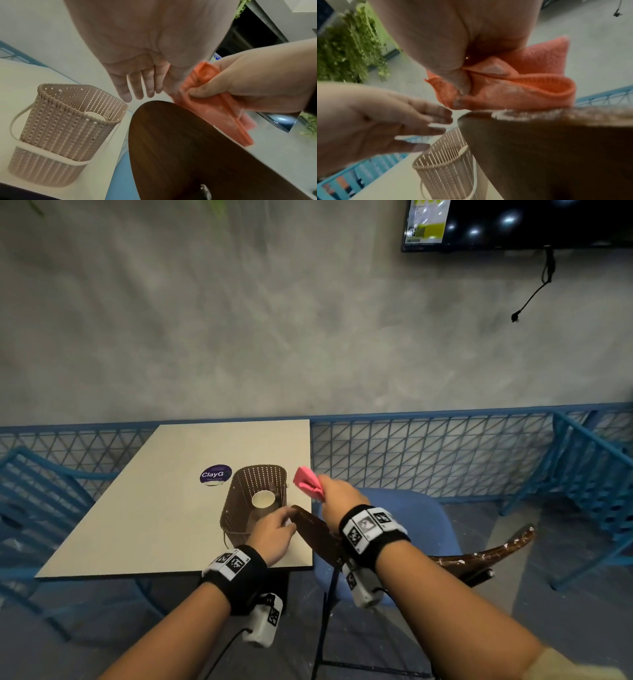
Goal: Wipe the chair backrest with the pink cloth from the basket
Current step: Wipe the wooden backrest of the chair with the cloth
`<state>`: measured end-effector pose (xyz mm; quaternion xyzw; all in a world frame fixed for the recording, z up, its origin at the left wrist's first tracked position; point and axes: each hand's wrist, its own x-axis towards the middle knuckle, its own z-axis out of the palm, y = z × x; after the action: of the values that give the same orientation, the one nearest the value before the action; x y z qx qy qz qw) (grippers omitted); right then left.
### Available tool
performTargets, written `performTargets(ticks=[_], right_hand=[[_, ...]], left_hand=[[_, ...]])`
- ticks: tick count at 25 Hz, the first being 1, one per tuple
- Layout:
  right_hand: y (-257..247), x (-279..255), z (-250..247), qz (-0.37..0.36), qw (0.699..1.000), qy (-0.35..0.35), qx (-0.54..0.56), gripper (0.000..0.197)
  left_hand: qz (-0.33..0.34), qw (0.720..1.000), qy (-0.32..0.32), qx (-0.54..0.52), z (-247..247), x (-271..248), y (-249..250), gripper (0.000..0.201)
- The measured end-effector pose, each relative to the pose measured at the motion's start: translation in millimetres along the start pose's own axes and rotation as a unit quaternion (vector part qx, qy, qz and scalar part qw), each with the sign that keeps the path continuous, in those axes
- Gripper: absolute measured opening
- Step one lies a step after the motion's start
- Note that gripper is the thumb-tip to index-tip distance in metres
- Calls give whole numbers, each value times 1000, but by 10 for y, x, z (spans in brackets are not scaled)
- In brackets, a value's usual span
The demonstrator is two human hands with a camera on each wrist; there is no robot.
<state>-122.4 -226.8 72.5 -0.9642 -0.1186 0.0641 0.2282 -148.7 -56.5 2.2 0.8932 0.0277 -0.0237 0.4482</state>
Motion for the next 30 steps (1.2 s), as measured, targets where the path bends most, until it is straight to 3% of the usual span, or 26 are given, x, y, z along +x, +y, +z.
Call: performTargets(ticks=[4, 10, 14, 21, 25, 30], right_hand=[[-140, 148, 321, -11, 997, -45, -59, 30], [-80, 23, 610, -37, 990, -99, -96, 64], [95, -257, 604, -75, 983, -83, -144, 67], [243, -300, 600, -71, 982, -86, -153, 71], [73, -114, 628, -52, 982, -116, -137, 74], [178, -271, 679, -68, 988, -72, -117, 62]], left_hand=[[-25, 999, -6, -28, -77, 52, -73, 40], [-3, 996, 38, -78, -143, 125, -153, 25], [-10, 988, 35, -149, -45, 159, -123, 19], [33, 998, 31, 51, 24, 306, -68, 25], [31, 997, 23, 69, -13, 345, -77, 26], [39, 996, 15, 80, -2, 368, -127, 32]])
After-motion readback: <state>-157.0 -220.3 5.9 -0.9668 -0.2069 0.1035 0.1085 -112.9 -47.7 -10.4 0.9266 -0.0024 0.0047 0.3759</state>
